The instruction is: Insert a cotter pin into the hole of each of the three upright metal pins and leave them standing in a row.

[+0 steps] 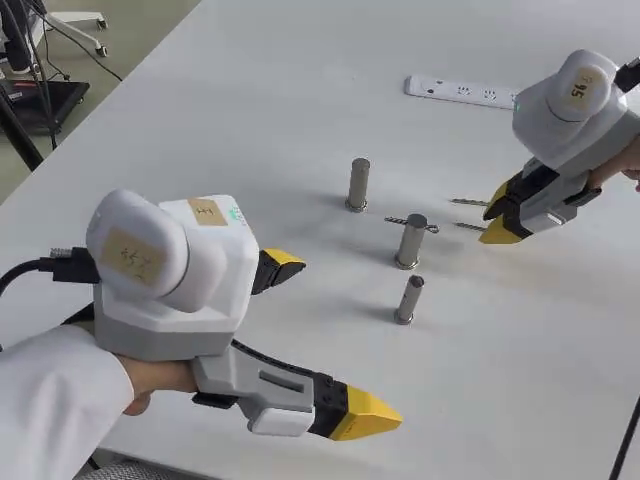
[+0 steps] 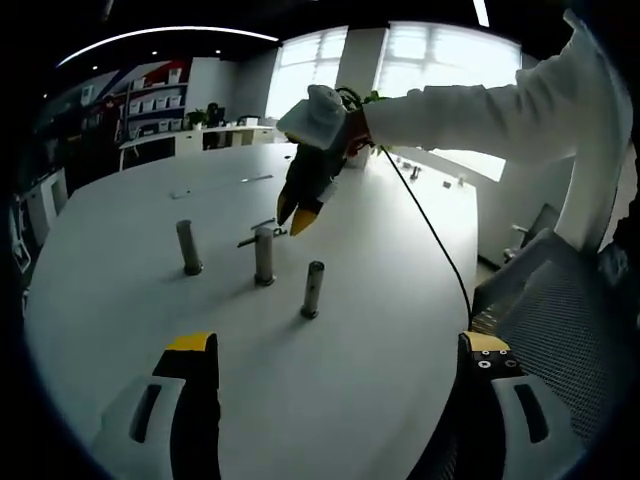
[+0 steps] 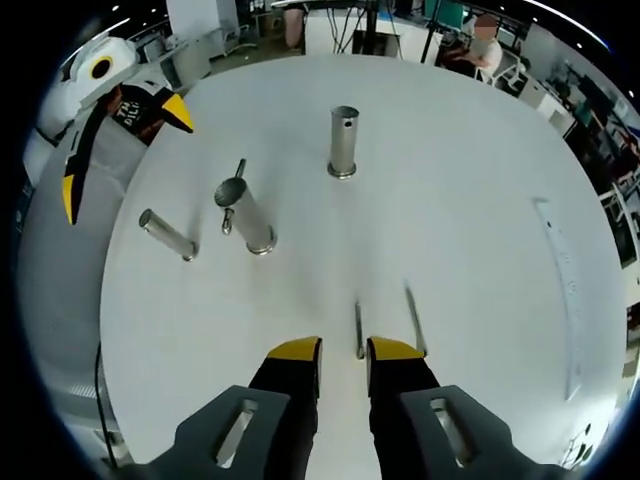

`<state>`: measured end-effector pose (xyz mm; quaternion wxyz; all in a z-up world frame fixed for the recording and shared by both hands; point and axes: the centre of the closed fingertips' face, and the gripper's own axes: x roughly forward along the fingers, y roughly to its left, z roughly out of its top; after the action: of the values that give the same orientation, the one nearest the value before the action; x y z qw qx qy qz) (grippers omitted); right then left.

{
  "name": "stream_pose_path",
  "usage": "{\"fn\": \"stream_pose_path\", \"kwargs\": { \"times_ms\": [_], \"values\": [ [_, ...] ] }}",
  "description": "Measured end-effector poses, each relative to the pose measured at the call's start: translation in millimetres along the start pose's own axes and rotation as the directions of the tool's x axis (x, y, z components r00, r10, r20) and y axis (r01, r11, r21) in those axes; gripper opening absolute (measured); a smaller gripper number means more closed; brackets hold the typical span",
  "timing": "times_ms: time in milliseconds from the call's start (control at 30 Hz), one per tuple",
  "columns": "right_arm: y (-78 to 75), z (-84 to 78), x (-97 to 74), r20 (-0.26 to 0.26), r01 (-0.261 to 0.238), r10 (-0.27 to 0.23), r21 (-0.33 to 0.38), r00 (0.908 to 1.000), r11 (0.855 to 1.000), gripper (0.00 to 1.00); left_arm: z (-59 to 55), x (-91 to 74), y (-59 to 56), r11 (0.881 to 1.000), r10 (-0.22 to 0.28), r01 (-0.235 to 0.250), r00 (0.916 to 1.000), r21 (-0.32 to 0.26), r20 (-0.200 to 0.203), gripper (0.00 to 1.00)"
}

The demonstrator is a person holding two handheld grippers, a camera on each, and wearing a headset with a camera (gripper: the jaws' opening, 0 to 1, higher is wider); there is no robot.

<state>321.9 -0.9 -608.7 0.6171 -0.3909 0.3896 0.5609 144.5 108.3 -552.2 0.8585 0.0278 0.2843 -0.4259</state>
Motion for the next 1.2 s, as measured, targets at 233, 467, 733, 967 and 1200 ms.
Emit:
{"fn": "stream_pose_path", "kwargs": {
  "times_ms": [233, 467, 733, 967, 1200],
  "values": [
    [-3.7, -3.4, 7.4, -0.032, -0.010, 0.010, 0.004, 0.9994, 1.000, 0.11, -1.6, 0.6, 0.0, 1.000, -0.003, 0.003, 1.0000, -0.009, -0.003, 0.98],
    [-2.5, -1.1, 7.9, -0.044, -0.019, 0.019, -0.006, 0.9989, 1.000, 0.11, -5.3, 2.0, 1.0, 1.000, -0.001, 0.000, 0.9999, -0.021, -0.011, 0.97],
    [-0.7, -0.8, 7.5, -0.061, -0.023, 0.022, -0.021, 0.9979, 1.000, 0.10, -8.6, 1.4, 2.8, 0.999, 0.005, -0.005, 0.9998, -0.045, -0.018, 0.96],
    [-0.3, -0.9, 7.8, -0.061, -0.022, 0.020, -0.024, 0.9979, 0.999, 0.08, -10.6, 0.9, 2.0, 0.999, 0.000, -0.001, 0.9997, -0.040, -0.026, 0.94],
    [2.4, 0.2, 7.5, -0.038, -0.011, 0.011, -0.012, 0.9992, 1.000, 0.05, -14.3, 0.9, 4.8, 0.999, 0.011, -0.012, 0.9991, -0.045, -0.040, 0.94]
  ]
}}
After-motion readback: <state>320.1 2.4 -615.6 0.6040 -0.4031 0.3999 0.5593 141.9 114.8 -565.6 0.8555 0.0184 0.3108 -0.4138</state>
